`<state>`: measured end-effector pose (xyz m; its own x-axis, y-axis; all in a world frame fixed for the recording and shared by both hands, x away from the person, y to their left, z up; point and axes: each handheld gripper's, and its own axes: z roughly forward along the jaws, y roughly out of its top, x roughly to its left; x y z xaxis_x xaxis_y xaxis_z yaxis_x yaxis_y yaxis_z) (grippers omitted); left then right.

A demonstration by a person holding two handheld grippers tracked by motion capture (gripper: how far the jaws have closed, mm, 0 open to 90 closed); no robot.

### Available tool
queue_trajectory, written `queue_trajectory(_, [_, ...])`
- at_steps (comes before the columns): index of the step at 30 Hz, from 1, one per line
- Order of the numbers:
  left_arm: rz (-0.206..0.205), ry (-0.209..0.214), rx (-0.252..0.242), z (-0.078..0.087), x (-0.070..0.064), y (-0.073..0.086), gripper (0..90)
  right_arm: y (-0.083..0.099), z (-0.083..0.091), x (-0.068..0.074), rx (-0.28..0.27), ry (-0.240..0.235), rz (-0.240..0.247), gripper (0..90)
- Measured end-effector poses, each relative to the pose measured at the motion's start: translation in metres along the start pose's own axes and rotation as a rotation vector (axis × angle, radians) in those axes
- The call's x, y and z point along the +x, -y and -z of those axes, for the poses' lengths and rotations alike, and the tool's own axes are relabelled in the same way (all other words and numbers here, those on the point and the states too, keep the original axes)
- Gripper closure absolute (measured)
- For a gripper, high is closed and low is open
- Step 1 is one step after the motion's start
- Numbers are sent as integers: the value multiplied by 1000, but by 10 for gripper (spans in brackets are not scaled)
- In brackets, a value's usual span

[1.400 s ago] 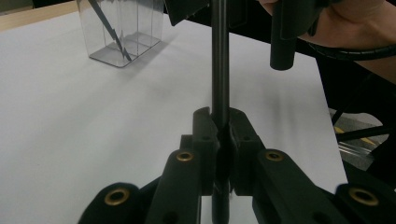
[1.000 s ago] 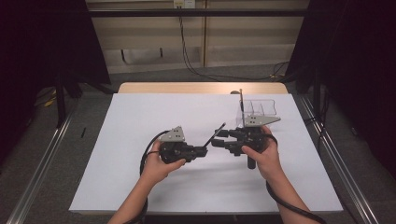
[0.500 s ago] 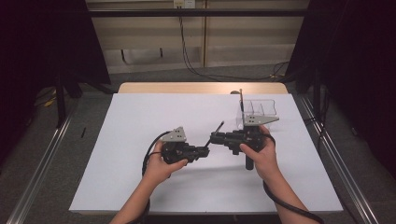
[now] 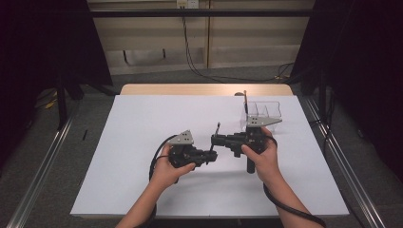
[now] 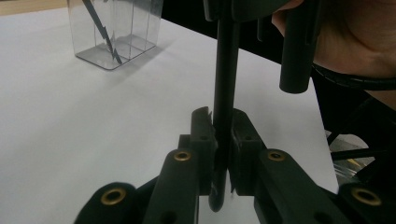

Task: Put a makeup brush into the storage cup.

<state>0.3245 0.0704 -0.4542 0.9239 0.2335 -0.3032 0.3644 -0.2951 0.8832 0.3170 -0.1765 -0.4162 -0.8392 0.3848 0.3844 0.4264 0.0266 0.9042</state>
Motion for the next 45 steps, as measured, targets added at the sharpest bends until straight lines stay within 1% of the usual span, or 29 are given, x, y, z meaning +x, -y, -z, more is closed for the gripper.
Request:
queue_trajectory(4, [5,2,-4,0,1,0,790,0,1,0,-6,-3,0,850])
queue_trajectory(7, [5,11,-17,0,2,1,764,-1,1,-1,-13,-2,-4,850])
queue_trajectory(9, [2,9,-14,0,2,1,760,-1,2,-1,-19,6,1,850])
queue_trajectory(12, [9,11,-23,-1,1,2,762,-1,1,-1,-28,7,1,850])
queue_trajectory(13, [4,10,-21,-2,1,2,762,-1,1,-1,-29,5,1,850])
queue_trajectory(17, [14,15,-26,-4,0,3,762,0,-1,0,-31,9,-4,850])
queue_trajectory(21, [7,16,-31,-4,-1,4,754,0,-4,0,-37,10,-6,851])
queue_trajectory(25, [26,20,-39,-3,0,6,740,1,-5,0,-37,6,-7,850])
queue_trajectory(26, [23,18,-39,-2,1,6,729,1,-5,-1,-32,-1,-11,850])
queue_trajectory(27, [20,13,-37,-1,2,6,713,1,-5,-2,-26,-7,-13,850])
queue_trajectory(30, [34,13,-64,4,3,7,665,1,-3,-2,-29,-2,-7,850])
queue_trajectory(32, [35,7,-73,7,3,7,624,0,-1,-2,-33,-2,-1,850])
queue_trajectory(33, [26,0,-77,8,4,7,589,-1,0,-2,-33,-3,0,850])
queue_trajectory(34, [26,-6,-82,10,4,7,546,-1,1,-2,-33,-2,2,850])
queue_trajectory(37, [29,-20,-92,15,4,7,460,-2,2,-1,-25,2,11,850])
queue_trajectory(40, [20,-45,-106,21,5,6,291,-3,4,-1,-23,6,20,850])
queue_trajectory(41, [15,-48,-109,23,5,6,251,-3,5,-2,-26,6,21,850])
queue_trajectory(45, [-7,-73,-130,30,7,6,144,-3,7,-2,-31,12,26,850])
